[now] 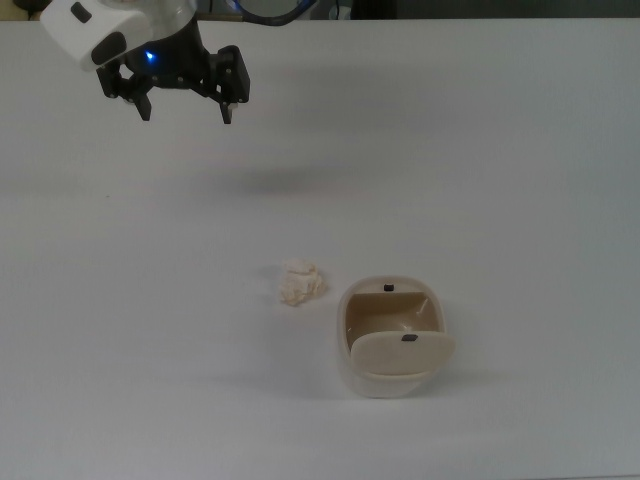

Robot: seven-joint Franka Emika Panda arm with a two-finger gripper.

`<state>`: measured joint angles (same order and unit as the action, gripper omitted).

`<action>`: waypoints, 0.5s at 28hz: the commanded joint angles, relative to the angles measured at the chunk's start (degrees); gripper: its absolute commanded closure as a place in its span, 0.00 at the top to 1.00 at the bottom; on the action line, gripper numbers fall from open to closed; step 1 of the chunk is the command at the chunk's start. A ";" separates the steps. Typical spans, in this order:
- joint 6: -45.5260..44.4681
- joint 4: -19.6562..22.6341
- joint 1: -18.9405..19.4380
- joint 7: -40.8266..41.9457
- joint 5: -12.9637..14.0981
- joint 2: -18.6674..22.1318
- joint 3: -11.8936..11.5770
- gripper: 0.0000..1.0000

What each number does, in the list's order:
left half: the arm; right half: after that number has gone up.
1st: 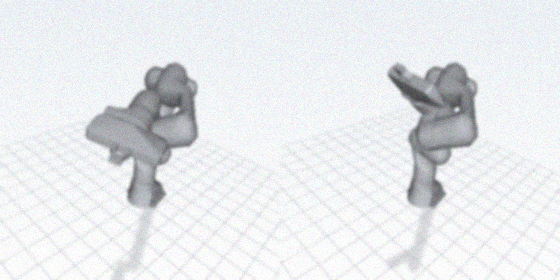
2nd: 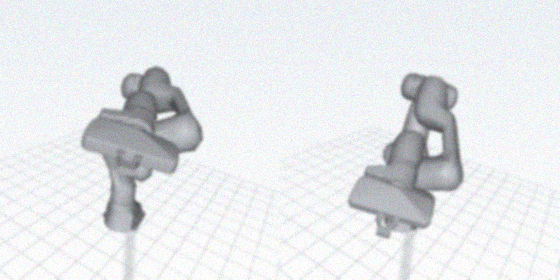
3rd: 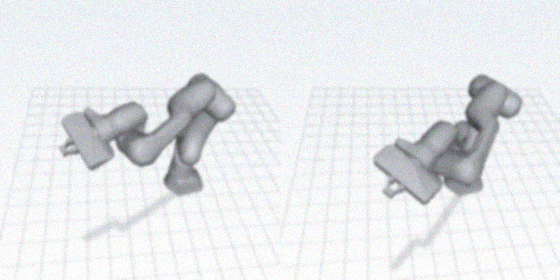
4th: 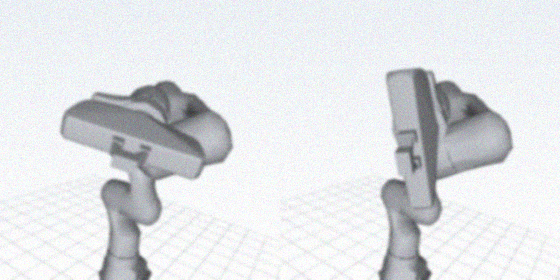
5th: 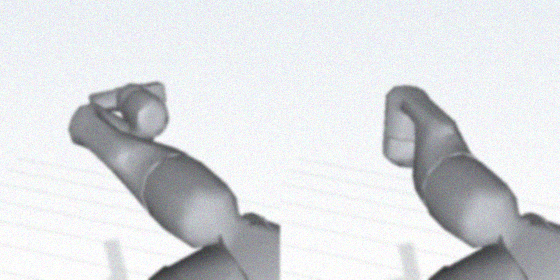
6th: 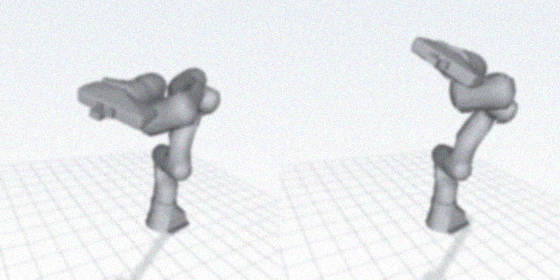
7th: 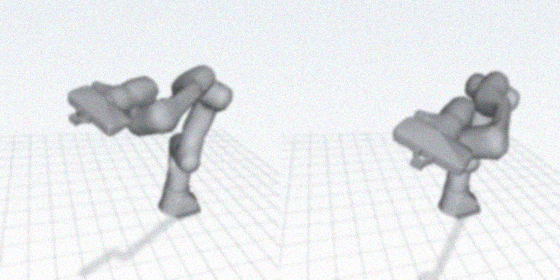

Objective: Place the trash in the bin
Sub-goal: 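Move the open gripper down toward the crumpled white tissue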

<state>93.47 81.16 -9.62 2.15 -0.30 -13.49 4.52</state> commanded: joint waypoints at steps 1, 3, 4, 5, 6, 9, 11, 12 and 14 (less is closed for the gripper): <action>1.27 0.49 0.21 0.92 0.48 0.92 -0.21 1.00; 1.36 0.58 0.30 1.02 0.04 0.74 -0.21 1.00; 1.45 0.67 0.47 1.02 -0.22 0.66 -0.12 1.00; 1.80 0.76 0.74 0.93 -0.66 0.57 -0.12 1.00; 2.24 0.93 1.35 0.75 -0.84 0.48 -0.12 1.00; 4.70 2.07 3.63 0.31 -1.02 -0.74 -0.12 1.00; 6.45 2.16 5.38 -1.87 -1.28 -2.24 -0.21 1.00; 7.24 2.16 5.83 -3.28 -1.72 -2.77 -0.21 1.00; 9.09 2.16 6.45 -6.09 -2.86 -3.73 -0.21 1.00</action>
<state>97.94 82.34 -5.87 0.98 -0.73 -14.96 4.73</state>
